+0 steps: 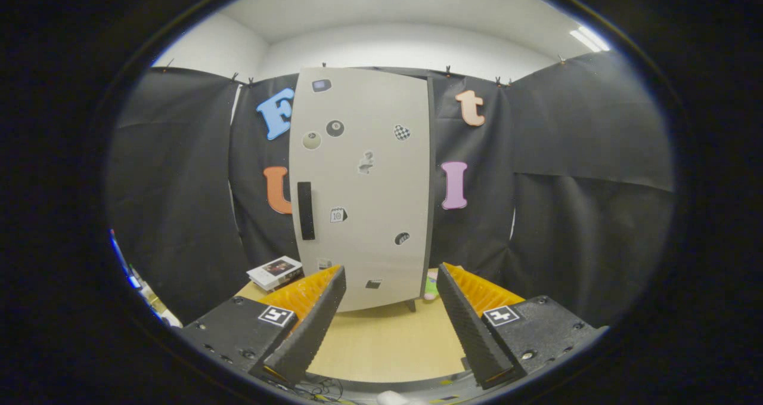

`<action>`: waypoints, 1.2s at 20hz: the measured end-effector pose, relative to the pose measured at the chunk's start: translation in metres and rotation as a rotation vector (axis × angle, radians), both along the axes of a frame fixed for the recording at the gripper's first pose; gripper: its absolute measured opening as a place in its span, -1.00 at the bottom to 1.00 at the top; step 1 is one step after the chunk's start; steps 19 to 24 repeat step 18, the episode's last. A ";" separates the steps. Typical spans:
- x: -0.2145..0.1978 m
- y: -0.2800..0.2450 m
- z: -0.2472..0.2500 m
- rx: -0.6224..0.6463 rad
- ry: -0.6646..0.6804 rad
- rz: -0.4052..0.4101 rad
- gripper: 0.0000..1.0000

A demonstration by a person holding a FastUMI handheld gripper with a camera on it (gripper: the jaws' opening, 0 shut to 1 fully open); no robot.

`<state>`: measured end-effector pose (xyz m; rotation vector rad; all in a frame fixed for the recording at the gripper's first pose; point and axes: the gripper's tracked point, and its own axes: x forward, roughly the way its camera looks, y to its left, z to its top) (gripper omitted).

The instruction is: Open the shoe cabinet door, grab the shoes and put them into the shoe cabinet, then close the shoe cabinet door.

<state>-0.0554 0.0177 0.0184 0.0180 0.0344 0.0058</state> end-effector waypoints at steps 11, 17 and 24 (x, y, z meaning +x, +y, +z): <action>-0.016 -0.007 0.004 -0.002 -0.015 -0.020 1.00; -0.016 -0.007 0.003 0.021 -0.012 -0.019 1.00; -0.016 -0.009 0.003 0.020 -0.013 -0.021 1.00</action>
